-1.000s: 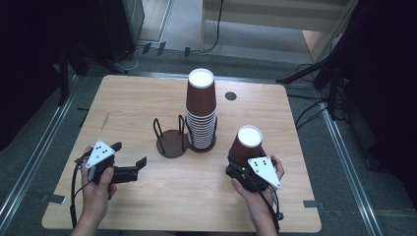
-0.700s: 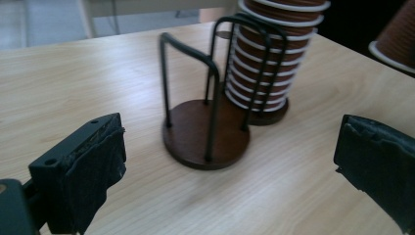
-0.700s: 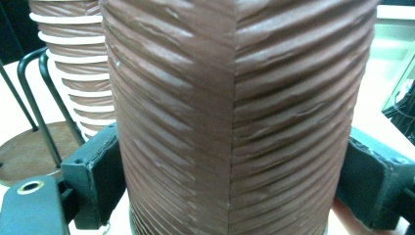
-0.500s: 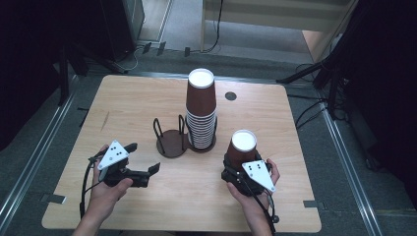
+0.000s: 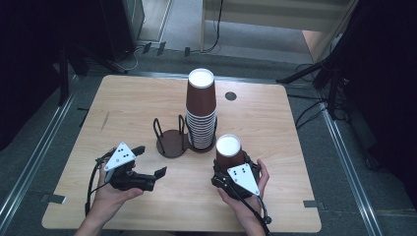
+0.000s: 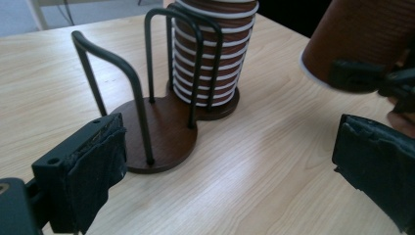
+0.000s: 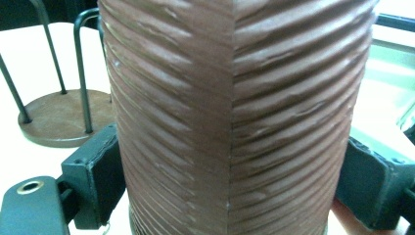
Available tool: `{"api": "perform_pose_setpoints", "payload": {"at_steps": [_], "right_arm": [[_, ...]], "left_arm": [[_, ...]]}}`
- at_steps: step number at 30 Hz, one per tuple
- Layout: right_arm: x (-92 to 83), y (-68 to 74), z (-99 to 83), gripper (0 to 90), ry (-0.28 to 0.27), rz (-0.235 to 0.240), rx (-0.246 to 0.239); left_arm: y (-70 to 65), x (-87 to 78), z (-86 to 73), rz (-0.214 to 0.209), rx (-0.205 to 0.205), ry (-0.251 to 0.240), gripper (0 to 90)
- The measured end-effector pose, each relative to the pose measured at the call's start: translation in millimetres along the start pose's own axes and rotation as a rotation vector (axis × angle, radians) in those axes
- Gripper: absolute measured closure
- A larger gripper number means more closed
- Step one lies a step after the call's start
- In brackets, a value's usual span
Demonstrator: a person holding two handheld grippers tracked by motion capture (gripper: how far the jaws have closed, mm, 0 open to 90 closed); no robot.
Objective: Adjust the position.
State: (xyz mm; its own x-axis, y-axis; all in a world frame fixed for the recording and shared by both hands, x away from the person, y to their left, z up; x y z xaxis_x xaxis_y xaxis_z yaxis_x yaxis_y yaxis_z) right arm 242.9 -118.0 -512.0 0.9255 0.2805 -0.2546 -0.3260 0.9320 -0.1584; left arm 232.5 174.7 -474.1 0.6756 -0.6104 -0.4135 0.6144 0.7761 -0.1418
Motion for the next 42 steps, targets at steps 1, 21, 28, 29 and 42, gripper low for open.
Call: {"api": "perform_pose_setpoints", "payload": {"at_steps": [1,21,28,29,42], "right_arm": [[0.2,1.6,-0.4,10.8,0.001,0.001,-0.010],[6.2,24.8,-11.7,11.7,-0.040,0.026,-0.154],[7.6,33.9,-15.2,11.7,-0.038,0.027,-0.210],[7.6,35.2,-15.9,11.8,-0.033,0.027,-0.217],[8.2,50.3,-20.4,11.7,-0.061,0.072,-0.291]], "left_arm": [[-0.7,0.0,0.4,-0.005,0.001,-0.003,0.5],[-16.7,9.9,-1.3,-0.083,0.018,0.036,0.5],[-21.4,11.2,-1.4,-0.105,0.033,0.040,0.5],[-21.6,11.2,-1.3,-0.105,0.037,0.041,0.5],[-31.3,14.0,-1.1,-0.107,0.069,0.081,6.6]]}}
Point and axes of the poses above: each handheld gripper's, and its own axes: x roughly forward along the jaws, z roughly out of its top, y roughly to its left, the point moved 2 cm from there along x, roughly forward along the jaws, and after that the axes turned 1 degree about z, right-handed, at the moved point
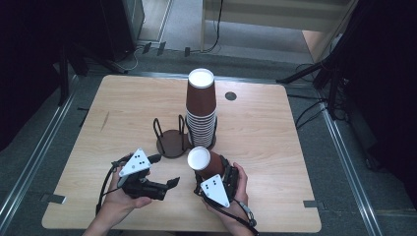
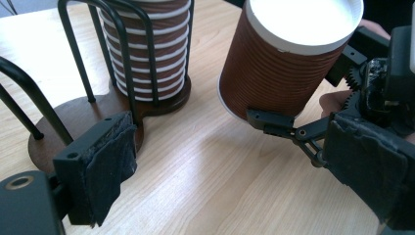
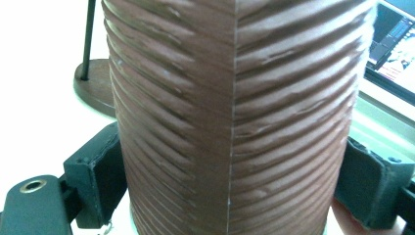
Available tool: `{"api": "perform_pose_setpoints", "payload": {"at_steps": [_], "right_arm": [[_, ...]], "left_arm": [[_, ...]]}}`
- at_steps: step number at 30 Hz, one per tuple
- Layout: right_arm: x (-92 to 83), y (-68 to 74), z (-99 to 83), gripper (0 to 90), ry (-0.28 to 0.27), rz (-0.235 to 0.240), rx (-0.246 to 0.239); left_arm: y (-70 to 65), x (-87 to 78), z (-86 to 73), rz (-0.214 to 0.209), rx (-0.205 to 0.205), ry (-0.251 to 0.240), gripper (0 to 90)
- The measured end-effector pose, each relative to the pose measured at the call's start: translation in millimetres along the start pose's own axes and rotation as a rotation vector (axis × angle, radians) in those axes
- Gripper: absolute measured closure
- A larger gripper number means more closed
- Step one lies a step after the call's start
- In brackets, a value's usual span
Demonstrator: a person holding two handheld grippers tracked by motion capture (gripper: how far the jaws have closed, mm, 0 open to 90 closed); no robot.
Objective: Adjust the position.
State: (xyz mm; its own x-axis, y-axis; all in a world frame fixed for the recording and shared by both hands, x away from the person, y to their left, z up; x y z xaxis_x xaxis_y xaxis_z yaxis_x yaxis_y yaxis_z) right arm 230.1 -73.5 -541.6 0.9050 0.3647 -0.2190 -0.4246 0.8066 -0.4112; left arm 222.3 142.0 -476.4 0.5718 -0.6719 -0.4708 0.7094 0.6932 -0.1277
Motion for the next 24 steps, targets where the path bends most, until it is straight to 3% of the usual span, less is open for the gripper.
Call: {"api": "perform_pose_setpoints", "payload": {"at_steps": [24], "right_arm": [[-1.2,33.4,1.2,11.7,-0.016,0.071,-0.109]], "left_arm": [[-14.1,4.1,1.3,-0.052,0.060,0.024,5.9]]}}
Point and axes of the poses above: each handheld gripper's, and its own axes: x roughly forward along the jaws, z roughly out of its top, y roughly to its left, the point moved 2 cm from there along x, roughly forward along the jaws, and after that the axes turned 1 degree about z, right-handed, at the moved point
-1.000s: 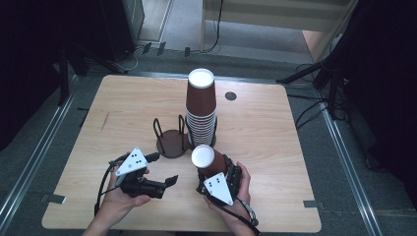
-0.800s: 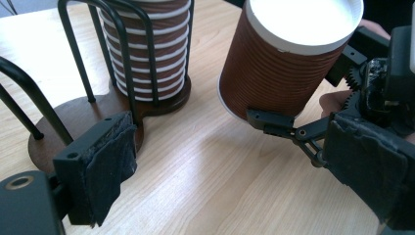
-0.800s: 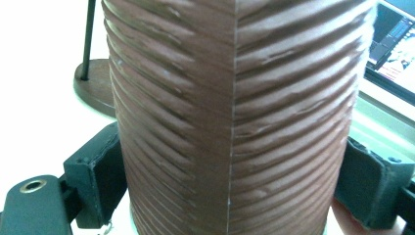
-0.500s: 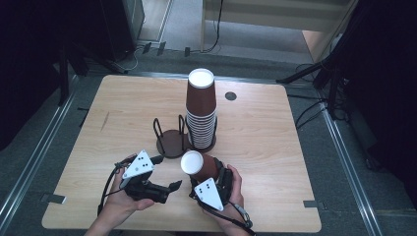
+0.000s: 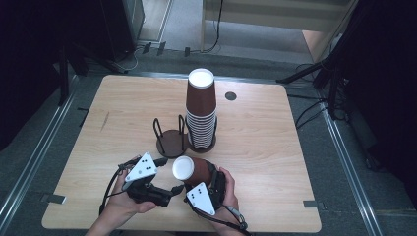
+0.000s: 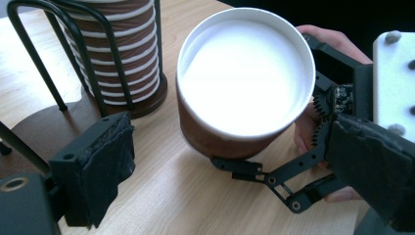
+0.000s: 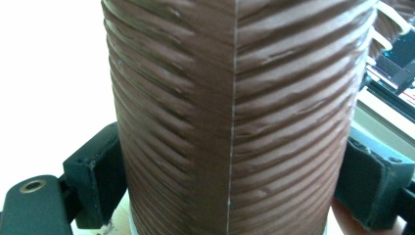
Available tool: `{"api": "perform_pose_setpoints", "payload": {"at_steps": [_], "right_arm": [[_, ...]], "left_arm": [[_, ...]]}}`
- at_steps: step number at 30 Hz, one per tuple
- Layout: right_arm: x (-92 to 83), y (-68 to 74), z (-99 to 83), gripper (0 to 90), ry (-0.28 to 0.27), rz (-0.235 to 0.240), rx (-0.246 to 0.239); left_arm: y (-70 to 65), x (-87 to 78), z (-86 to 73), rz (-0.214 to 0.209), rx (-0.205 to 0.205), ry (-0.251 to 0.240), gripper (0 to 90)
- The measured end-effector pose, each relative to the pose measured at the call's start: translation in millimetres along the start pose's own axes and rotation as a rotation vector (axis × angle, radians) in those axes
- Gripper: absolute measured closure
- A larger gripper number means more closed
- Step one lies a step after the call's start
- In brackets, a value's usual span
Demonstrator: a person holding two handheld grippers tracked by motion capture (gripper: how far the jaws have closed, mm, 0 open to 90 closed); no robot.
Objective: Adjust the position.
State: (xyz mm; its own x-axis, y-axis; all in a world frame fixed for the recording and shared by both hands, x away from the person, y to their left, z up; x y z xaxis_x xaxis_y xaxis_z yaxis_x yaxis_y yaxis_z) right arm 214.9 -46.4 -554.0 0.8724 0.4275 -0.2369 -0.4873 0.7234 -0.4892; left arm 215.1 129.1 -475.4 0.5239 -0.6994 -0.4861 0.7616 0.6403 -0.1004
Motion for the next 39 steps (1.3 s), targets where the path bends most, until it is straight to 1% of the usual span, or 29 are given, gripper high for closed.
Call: {"api": "perform_pose_setpoints", "payload": {"at_steps": [3,5,9,10,14,20,21,24,25,27,28,30,32,34,36,39], "right_arm": [[-0.6,4.4,1.0,11.7,-0.008,0.015,-0.020],[-0.6,7.5,1.0,11.6,-0.010,0.029,-0.037],[-0.5,12.9,0.6,11.6,-0.012,0.044,-0.052],[-0.4,13.3,0.9,11.5,-0.016,0.048,-0.058],[-1.2,15.7,1.4,11.5,-0.020,0.056,-0.060],[-0.8,19.5,0.2,11.5,-0.020,0.077,-0.092],[-0.7,20.1,0.0,11.5,-0.019,0.079,-0.098],[-0.4,21.2,-0.1,11.4,-0.018,0.083,-0.102],[-0.4,21.4,-0.2,11.4,-0.018,0.084,-0.103],[-0.5,21.8,-0.4,11.3,-0.018,0.089,-0.102],[-0.4,22.0,-0.5,11.1,-0.015,0.094,-0.098],[-0.3,22.0,-0.8,10.7,-0.011,0.092,-0.090],[-0.3,22.2,-0.8,10.3,-0.008,0.090,-0.095],[0.0,23.0,-1.6,9.8,-0.005,0.084,-0.099],[0.3,23.0,-2.6,9.2,-0.002,0.090,-0.093],[0.1,22.8,-3.1,8.2,-0.002,0.097,-0.081]], "left_arm": [[-1.4,1.6,-0.5,-0.010,0.007,0.010,6.4],[-2.1,1.9,-0.4,-0.008,0.013,0.014,7.2],[-2.4,2.6,-0.6,-0.008,0.014,0.025,7.5],[-2.4,2.6,-0.6,-0.005,0.013,0.026,8.5],[-2.3,3.8,-1.2,0.008,0.022,0.042,12.8],[-3.4,6.6,-3.0,0.006,0.030,0.066,14.1],[-3.7,7.0,-3.2,0.000,0.032,0.069,14.2],[-4.6,8.4,-4.2,-0.010,0.037,0.085,15.3],[-4.9,8.9,-4.7,-0.006,0.037,0.090,16.3],[-4.6,9.3,-5.2,0.004,0.043,0.097,20.9],[-4.6,9.3,-5.2,0.004,0.043,0.097,21.5],[-4.4,9.5,-5.3,0.002,0.045,0.097,22.0],[-4.6,9.8,-5.6,0.005,0.055,0.102,22.3],[-5.1,10.4,-5.9,0.006,0.055,0.112,22.6],[-5.2,11.4,-5.8,0.006,0.054,0.116,22.9],[-6.1,11.4,-5.3,0.003,0.054,0.109,23.4]]}}
Point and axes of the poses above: each handheld gripper's, and its own axes: x roughly forward along the jaws, z roughly out of its top, y roughly to its left, the point moved 2 cm from there along x, roughly forward along the jaws, and after that the axes turned 1 degree about z, right-handed, at the moved point
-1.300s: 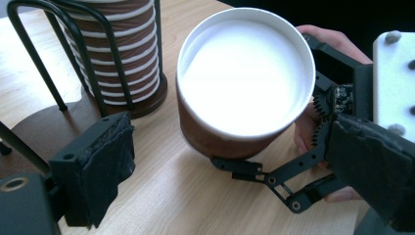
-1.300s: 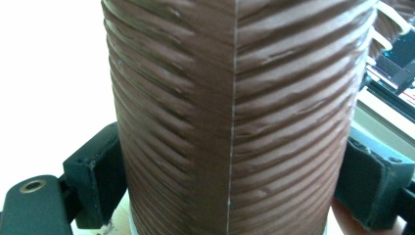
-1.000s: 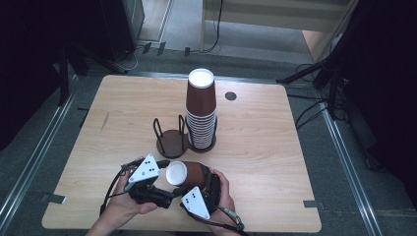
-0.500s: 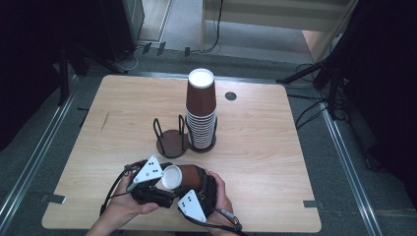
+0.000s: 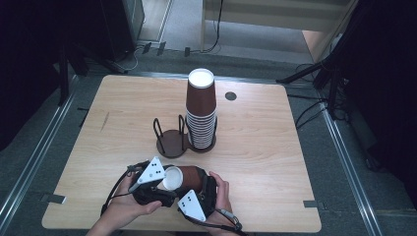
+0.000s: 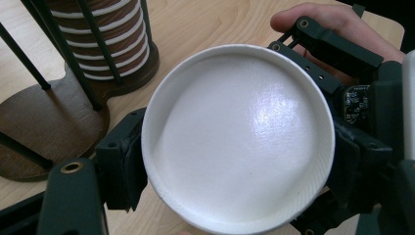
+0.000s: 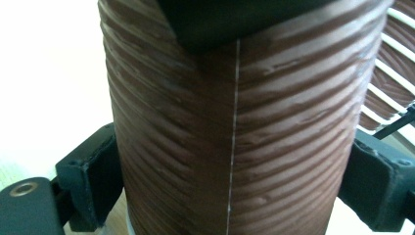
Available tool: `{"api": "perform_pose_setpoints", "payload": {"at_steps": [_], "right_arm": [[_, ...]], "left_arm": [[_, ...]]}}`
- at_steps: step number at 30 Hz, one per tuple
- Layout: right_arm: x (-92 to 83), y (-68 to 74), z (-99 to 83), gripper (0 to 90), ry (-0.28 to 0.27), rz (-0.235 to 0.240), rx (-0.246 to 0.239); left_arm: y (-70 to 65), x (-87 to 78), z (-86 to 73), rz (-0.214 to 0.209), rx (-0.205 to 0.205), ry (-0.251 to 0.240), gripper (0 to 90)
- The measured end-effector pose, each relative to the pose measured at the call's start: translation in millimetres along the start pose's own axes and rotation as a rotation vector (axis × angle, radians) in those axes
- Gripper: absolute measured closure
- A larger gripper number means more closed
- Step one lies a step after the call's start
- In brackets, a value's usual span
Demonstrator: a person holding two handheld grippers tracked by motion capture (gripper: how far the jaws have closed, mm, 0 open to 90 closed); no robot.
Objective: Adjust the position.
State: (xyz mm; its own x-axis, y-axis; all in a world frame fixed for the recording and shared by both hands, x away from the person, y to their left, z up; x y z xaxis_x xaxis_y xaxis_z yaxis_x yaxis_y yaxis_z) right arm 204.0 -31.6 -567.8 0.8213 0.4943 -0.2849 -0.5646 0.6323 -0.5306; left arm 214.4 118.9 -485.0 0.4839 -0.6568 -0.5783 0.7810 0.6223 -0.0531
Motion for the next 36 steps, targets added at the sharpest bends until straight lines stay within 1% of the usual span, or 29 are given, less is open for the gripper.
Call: {"api": "perform_pose_setpoints", "payload": {"at_steps": [2,4,6,8,9,11,15,19,20,21,22,25,26,27,28,29,30,34,35,36], "right_arm": [[-1.3,-1.9,0.8,3.3,-0.005,0.004,0.022],[-2.4,-4.0,1.6,0.0,-0.013,0.013,0.042],[-3.6,-5.5,2.2,0.0,-0.022,0.021,0.035],[-5.8,-6.1,3.9,0.0,-0.036,0.029,0.040],[-5.8,-6.1,3.9,0.0,-0.036,0.029,0.040],[-8.0,-6.9,7.4,0.0,-0.054,0.027,0.041],[-9.1,-8.0,9.1,0.0,-0.061,0.020,0.034],[-11.2,-9.9,10.5,0.0,-0.067,0.020,0.040],[-11.6,-10.6,11.2,0.0,-0.071,0.018,0.039],[-12.3,-11.3,11.8,0.0,-0.071,0.019,0.038],[-12.8,-12.2,12.5,0.0,-0.075,0.015,0.038],[-13.9,-13.8,13.9,0.0,-0.082,0.012,0.038],[-15.1,-15.2,15.3,0.0,-0.084,0.007,0.046],[-15.7,-16.1,16.1,0.0,-0.089,0.008,0.049],[-15.7,-16.1,16.1,0.0,-0.089,0.008,0.049],[-16.5,-16.8,17.0,0.0,-0.090,0.009,0.051],[-17.8,-18.3,19.1,0.0,-0.099,0.005,0.055],[-20.9,-21.3,23.9,0.0,-0.118,0.002,0.064],[-21.7,-21.5,25.1,0.0,-0.123,0.002,0.069],[-22.5,-22.2,26.4,0.0,-0.127,0.000,0.070]], "left_arm": [[-0.5,-0.8,0.5,0.003,0.005,-0.008,23.5],[0.8,-2.5,0.8,0.007,-0.002,-0.020,23.6],[2.6,-3.9,1.3,0.011,-0.008,-0.030,23.7],[3.6,-5.3,1.7,0.010,-0.012,-0.038,23.8],[3.6,-5.3,1.7,0.010,-0.012,-0.038,23.8],[4.3,-5.4,1.5,0.012,-0.012,-0.039,23.9],[5.0,-4.5,1.1,0.012,-0.010,-0.040,23.9],[6.4,-5.4,1.0,0.025,-0.011,-0.053,23.8],[6.3,-6.4,0.7,0.034,-0.003,-0.057,23.8],[6.3,-6.4,0.7,0.034,-0.003,-0.057,23.8],[7.0,-8.2,0.6,0.059,0.002,-0.066,23.8],[8.4,-9.1,0.7,0.060,-0.008,-0.074,23.8],[9.1,-10.0,0.4,0.084,-0.016,-0.085,23.8],[9.6,-10.3,0.1,0.100,-0.018,-0.089,23.8],[9.6,-10.3,0.1,0.100,-0.018,-0.089,23.8],[10.3,-10.7,-0.2,0.110,-0.017,-0.090,23.8],[11.5,-11.5,-1.2,0.135,-0.021,-0.112,23.9],[13.7,-15.3,-2.4,0.203,-0.005,-0.163,24.0],[14.4,-16.7,-2.2,0.215,-0.014,-0.183,24.1],[14.4,-16.7,-2.2,0.215,-0.014,-0.183,24.2]]}}
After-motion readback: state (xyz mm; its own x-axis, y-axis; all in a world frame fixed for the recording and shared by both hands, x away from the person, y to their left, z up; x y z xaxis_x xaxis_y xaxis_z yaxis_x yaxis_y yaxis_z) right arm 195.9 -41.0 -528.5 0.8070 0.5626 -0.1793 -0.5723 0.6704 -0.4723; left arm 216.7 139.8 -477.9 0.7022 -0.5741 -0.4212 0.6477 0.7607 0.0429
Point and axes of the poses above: each handheld gripper's, and its own axes: x roughly forward along the jaws, z roughly out of its top, y roughly to its left, the point moved 2 cm from there along x, roughly forward along the jaws, and after that the axes turned 1 degree about z, right-handed, at the moved point
